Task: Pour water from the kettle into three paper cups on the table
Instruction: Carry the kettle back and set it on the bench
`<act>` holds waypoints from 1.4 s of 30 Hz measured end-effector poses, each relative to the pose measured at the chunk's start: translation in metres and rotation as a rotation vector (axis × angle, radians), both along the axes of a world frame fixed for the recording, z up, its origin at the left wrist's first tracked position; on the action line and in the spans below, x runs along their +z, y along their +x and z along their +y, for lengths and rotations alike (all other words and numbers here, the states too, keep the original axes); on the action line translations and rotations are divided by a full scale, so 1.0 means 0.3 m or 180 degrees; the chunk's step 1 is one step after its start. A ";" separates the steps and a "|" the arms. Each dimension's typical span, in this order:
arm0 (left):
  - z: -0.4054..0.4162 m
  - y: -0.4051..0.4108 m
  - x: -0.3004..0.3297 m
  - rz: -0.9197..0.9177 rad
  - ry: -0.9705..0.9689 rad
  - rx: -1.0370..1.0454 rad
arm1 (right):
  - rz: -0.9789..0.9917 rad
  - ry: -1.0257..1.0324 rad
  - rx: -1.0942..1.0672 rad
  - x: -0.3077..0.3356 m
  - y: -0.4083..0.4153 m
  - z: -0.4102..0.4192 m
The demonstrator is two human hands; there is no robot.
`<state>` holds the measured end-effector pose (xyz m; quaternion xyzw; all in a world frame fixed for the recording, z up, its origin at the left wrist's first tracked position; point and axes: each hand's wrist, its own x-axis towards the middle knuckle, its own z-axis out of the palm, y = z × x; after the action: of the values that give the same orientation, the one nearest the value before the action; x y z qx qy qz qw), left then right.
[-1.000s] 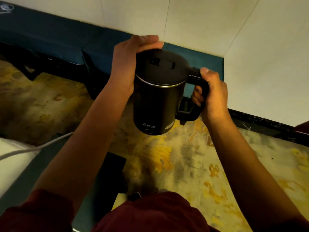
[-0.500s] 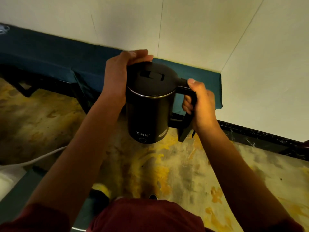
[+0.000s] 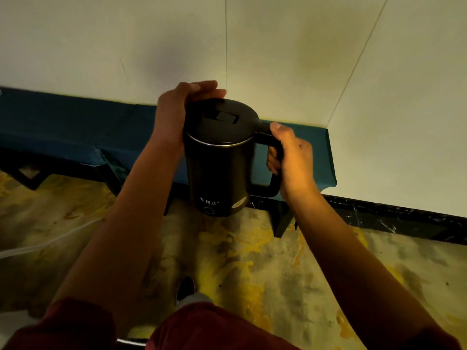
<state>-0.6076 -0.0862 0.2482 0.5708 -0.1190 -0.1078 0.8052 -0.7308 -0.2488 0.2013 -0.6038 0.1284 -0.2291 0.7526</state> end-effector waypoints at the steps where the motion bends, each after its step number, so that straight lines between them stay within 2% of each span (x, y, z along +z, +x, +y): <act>1: 0.001 0.034 -0.010 0.0033 -0.0029 -0.0023 | 0.0006 -0.0002 -0.0026 -0.005 0.026 0.003; 6: 0.018 0.247 -0.051 0.0096 -0.0008 -0.0115 | 0.0037 -0.0025 -0.0168 -0.043 0.220 0.041; 14: 0.158 0.688 -0.095 -0.0185 0.0080 -0.0213 | 0.0108 0.0017 -0.0258 -0.061 0.627 0.196; 24: 0.277 1.172 -0.080 -0.0229 0.0133 -0.0318 | 0.0138 -0.0028 -0.0650 -0.036 1.096 0.361; 31: 0.227 1.359 -0.163 -0.0053 -0.0120 -0.0262 | 0.0272 -0.0074 -0.0806 -0.079 1.309 0.301; 38: 0.131 1.488 -0.217 -0.0100 -0.0125 -0.0102 | 0.0284 -0.0050 -0.0767 -0.140 1.478 0.178; 42: 0.073 1.581 -0.238 0.0058 -0.0019 -0.0135 | 0.0220 -0.0056 -0.0727 -0.171 1.563 0.124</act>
<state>-0.1333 -0.0642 0.1767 0.5647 -0.1241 -0.1296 0.8055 -0.2619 -0.2116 0.1501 -0.5994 0.2203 -0.2936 0.7113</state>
